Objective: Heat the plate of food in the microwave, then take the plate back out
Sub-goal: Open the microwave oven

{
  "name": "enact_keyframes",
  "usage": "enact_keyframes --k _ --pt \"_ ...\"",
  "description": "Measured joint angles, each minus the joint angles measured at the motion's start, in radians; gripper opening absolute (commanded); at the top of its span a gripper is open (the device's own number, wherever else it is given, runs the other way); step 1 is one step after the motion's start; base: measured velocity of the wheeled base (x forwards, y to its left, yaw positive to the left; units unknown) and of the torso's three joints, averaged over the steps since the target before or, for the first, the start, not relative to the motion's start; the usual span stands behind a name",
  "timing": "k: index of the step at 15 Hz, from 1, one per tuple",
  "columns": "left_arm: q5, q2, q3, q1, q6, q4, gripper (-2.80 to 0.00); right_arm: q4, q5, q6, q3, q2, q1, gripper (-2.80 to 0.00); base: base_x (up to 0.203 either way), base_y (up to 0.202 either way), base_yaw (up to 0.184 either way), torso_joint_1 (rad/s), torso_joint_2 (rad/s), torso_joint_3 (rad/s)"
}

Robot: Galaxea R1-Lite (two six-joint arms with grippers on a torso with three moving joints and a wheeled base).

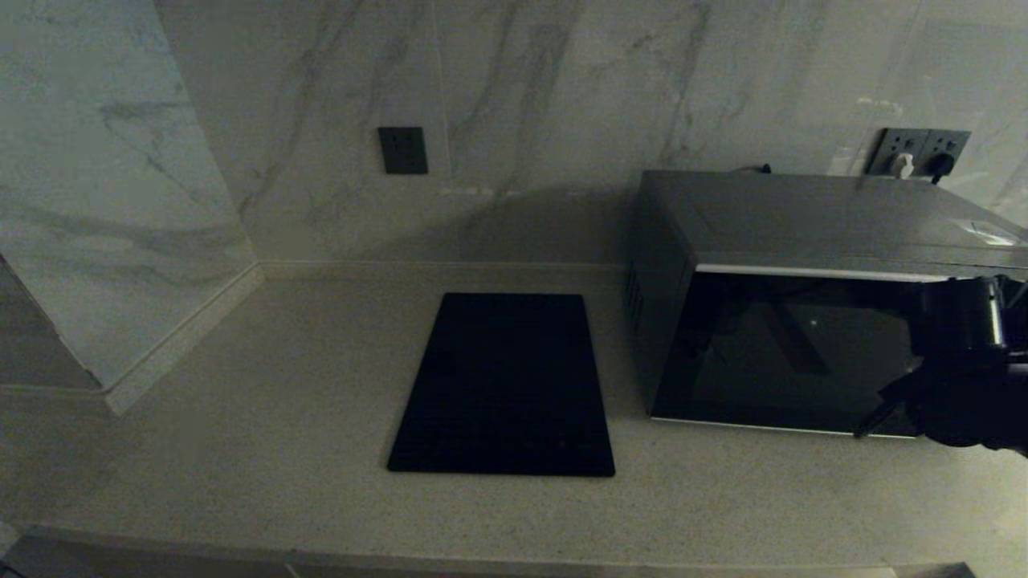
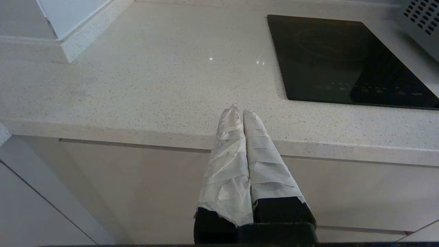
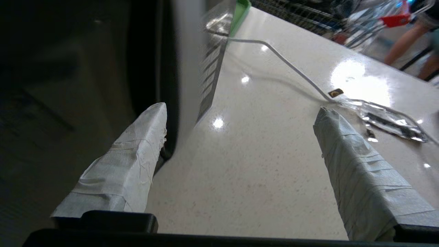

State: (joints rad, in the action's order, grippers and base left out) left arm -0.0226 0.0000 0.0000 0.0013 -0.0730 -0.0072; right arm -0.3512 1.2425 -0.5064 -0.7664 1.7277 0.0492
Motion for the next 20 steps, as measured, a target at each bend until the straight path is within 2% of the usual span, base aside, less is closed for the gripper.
enact_keyframes --k 2,7,11,15,20 --pt "0.000 0.000 0.000 0.000 0.000 0.000 -2.80 -0.063 0.050 0.000 -0.006 0.057 0.020 0.00 0.000 0.000 0.000 0.000 0.00 0.000" --pt "0.000 0.000 0.000 0.000 0.000 0.000 -2.80 -0.101 0.089 0.000 -0.001 0.124 0.003 0.00 0.000 0.000 0.000 0.000 0.00 0.000" --pt "0.000 0.000 0.000 0.000 0.000 0.000 -2.80 -0.105 0.081 -0.012 -0.012 0.147 -0.035 0.00 0.000 0.000 0.000 0.000 0.00 0.000" --pt "0.000 0.000 0.000 0.000 0.000 0.000 -2.80 -0.117 0.010 -0.011 -0.056 0.179 -0.074 0.00 0.000 0.000 0.000 0.000 0.00 0.000" --pt "0.000 0.000 0.000 0.000 0.000 0.000 -2.80 -0.118 0.006 -0.009 -0.100 0.212 -0.082 0.00 0.000 0.000 0.000 0.000 0.00 0.000"
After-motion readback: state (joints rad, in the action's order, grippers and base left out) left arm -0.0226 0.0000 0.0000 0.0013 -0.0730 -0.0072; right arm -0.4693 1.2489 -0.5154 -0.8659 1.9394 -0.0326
